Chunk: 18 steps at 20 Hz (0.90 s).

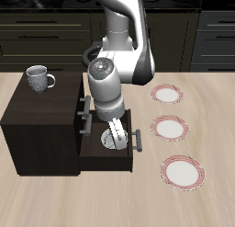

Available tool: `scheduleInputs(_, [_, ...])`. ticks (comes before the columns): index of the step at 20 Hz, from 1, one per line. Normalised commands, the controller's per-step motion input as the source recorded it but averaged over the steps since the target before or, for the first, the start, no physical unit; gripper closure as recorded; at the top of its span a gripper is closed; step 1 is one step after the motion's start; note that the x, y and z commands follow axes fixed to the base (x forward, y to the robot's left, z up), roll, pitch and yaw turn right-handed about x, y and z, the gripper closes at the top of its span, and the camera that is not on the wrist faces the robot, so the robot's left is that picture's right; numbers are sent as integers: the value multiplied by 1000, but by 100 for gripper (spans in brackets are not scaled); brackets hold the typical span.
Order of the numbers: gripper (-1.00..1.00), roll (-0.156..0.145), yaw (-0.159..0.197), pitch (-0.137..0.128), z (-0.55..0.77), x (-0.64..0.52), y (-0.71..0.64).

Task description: Place the bowl on the farthest plate relative to the robot

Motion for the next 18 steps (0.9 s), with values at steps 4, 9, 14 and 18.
scheduleInputs(4, [100, 20, 33, -16, 155, -22, 56])
scheduleInputs(9, [100, 7, 83, -97, 596, 0, 32])
scheduleInputs(14, [100, -16, 66, -72, 609, 64, -38])
scheduleInputs(18, [100, 1, 23, -72, 500, -7, -16])
